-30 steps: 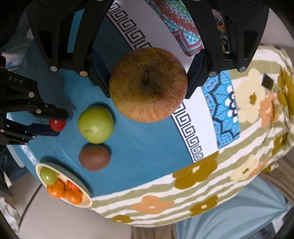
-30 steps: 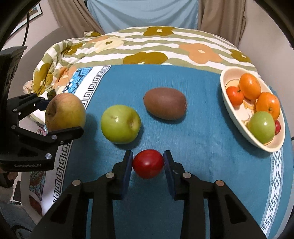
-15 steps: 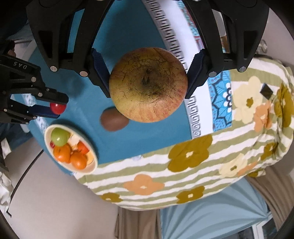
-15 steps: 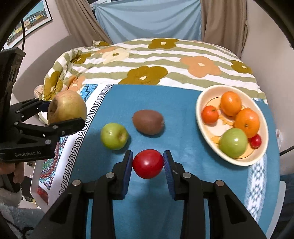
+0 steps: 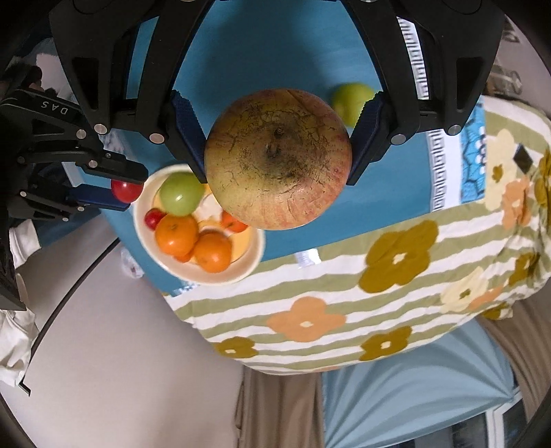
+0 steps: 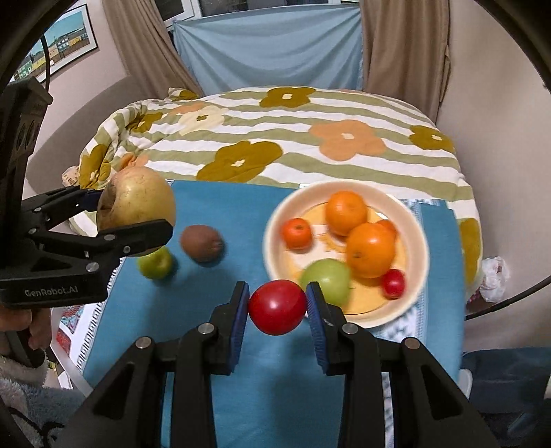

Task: Organize fruits
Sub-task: 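Carry the brownish apple with the left tool while the right tool carries the tomato to the bowl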

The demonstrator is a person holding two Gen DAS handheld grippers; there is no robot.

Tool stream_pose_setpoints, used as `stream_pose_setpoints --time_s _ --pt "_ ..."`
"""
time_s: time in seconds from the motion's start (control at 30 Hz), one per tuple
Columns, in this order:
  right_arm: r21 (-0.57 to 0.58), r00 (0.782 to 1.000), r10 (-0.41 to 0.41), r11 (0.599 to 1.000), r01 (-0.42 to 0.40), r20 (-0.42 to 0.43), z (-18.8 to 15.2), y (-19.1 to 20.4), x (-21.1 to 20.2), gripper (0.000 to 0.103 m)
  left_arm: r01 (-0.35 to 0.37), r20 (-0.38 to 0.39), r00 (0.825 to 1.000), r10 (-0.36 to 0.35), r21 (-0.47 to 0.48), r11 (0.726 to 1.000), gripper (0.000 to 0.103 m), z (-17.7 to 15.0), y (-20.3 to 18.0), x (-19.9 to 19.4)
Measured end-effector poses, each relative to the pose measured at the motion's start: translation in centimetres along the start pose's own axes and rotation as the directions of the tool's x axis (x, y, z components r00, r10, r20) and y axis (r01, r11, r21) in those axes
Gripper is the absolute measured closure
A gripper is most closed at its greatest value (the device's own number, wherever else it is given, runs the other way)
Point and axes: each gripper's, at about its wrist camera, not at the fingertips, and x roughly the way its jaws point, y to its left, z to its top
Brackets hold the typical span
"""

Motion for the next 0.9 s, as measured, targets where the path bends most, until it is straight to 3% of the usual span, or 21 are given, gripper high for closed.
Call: stream_pose_setpoints --time_s 0.3,0.6,0.9 --pt "0.005 1.000 0.001 1.000 -0.001 -0.002 0.6 -6.3 0.5 0.072 0.021 -0.011 1.000 -0.021 -0.018 1.000 0.023 2.7 -5.1 4.5" --pt "0.000 1.000 0.020 1.000 -0.020 0.000 1.5 -10.6 2.0 0.072 0.000 -0.053 0.999 -0.003 -0.062 0.998 0.022 3.8 -6.6 9.2" --pt "-0.001 0.999 0.046 0.999 -0.046 0.002 2.0 -12.4 3.2 0.072 -0.048 -0.072 0.996 0.043 -0.061 0.997 0.021 4.0 -7.7 12.1"
